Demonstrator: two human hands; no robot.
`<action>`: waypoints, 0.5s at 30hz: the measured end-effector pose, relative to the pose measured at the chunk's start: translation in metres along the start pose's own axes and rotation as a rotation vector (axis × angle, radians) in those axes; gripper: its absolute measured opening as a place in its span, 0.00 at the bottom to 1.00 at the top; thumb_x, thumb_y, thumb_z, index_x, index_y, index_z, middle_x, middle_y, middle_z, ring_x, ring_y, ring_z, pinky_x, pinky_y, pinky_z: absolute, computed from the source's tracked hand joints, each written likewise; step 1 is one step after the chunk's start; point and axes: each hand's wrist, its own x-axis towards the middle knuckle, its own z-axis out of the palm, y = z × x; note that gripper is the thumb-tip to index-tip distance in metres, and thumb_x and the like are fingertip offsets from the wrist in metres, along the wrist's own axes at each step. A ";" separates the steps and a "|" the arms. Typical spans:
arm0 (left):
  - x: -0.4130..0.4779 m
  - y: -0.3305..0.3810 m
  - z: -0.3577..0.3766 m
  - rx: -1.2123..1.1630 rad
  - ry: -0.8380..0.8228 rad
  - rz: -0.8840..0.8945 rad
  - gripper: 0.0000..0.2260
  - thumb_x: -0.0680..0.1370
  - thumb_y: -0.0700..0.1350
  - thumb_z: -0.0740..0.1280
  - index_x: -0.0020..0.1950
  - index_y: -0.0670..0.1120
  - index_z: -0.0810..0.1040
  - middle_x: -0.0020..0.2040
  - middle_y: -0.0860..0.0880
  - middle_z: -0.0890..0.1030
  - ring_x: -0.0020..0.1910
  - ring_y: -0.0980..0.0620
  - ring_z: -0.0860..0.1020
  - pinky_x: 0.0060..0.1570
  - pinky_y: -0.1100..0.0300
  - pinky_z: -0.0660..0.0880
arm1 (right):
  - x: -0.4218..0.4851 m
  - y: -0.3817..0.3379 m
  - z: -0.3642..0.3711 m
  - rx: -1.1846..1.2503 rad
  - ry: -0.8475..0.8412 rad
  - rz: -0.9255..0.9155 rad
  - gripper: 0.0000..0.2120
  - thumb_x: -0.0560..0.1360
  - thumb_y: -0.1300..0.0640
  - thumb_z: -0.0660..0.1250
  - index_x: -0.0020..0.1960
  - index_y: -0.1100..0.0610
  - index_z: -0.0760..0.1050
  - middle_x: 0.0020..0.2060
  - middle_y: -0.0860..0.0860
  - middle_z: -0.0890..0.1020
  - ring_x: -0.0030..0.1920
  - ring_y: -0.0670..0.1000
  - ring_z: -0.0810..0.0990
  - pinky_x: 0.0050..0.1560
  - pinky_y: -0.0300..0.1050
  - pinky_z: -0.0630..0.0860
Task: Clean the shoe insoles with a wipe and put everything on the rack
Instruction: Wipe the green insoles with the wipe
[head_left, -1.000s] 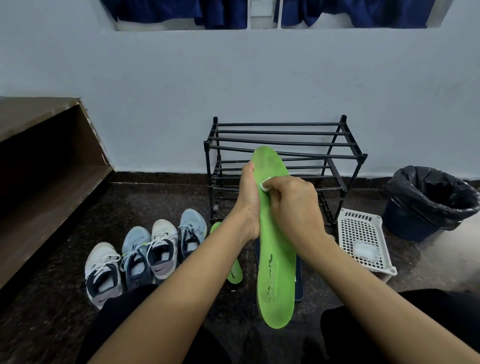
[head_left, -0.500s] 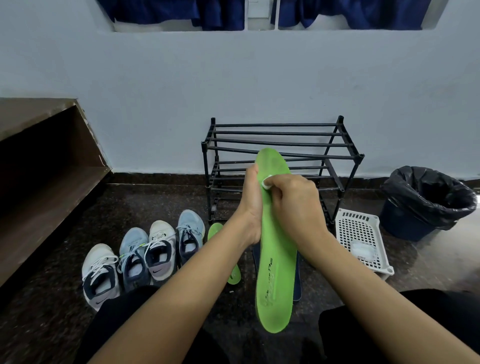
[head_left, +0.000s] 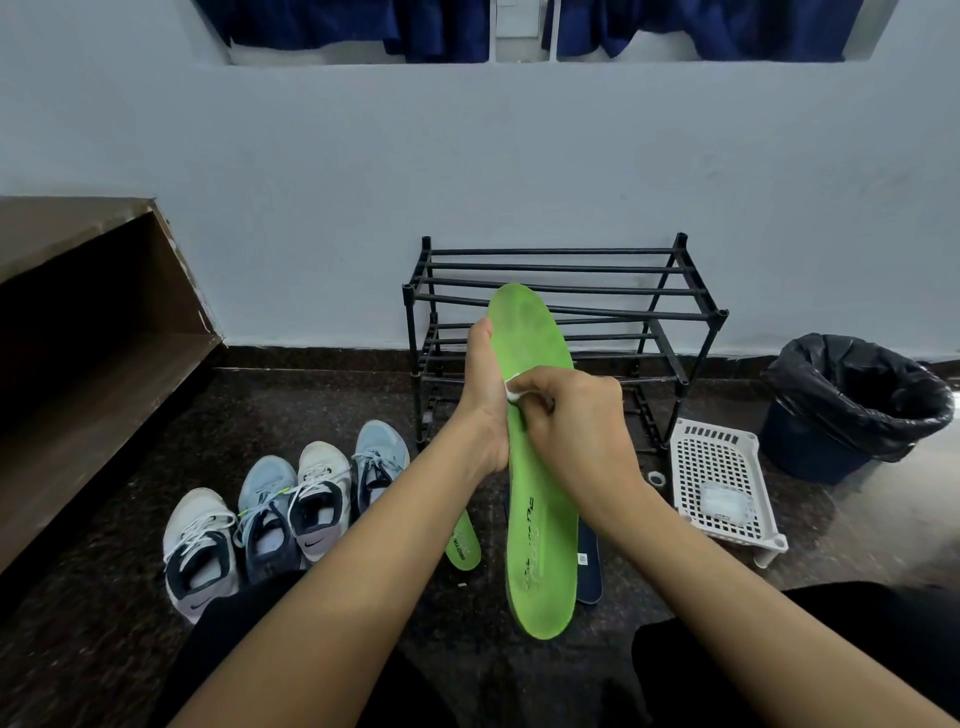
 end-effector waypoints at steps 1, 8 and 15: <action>0.000 -0.002 0.000 0.019 -0.009 -0.003 0.28 0.78 0.66 0.52 0.39 0.45 0.79 0.37 0.45 0.79 0.37 0.46 0.77 0.39 0.57 0.72 | 0.002 0.001 -0.002 -0.004 0.002 -0.001 0.11 0.73 0.66 0.65 0.49 0.55 0.83 0.43 0.51 0.85 0.46 0.58 0.81 0.52 0.50 0.76; -0.006 -0.013 0.008 0.091 -0.099 -0.053 0.29 0.79 0.66 0.50 0.42 0.46 0.80 0.35 0.44 0.80 0.36 0.46 0.78 0.39 0.57 0.73 | 0.014 0.009 -0.009 -0.059 0.083 -0.015 0.11 0.73 0.66 0.65 0.49 0.56 0.83 0.45 0.52 0.85 0.48 0.56 0.82 0.54 0.50 0.75; 0.001 0.004 0.002 0.000 -0.051 0.041 0.25 0.78 0.62 0.51 0.43 0.44 0.77 0.38 0.44 0.78 0.37 0.46 0.76 0.38 0.57 0.72 | 0.000 0.003 0.002 0.002 0.038 -0.008 0.11 0.72 0.66 0.66 0.48 0.54 0.83 0.42 0.53 0.85 0.44 0.59 0.81 0.51 0.52 0.76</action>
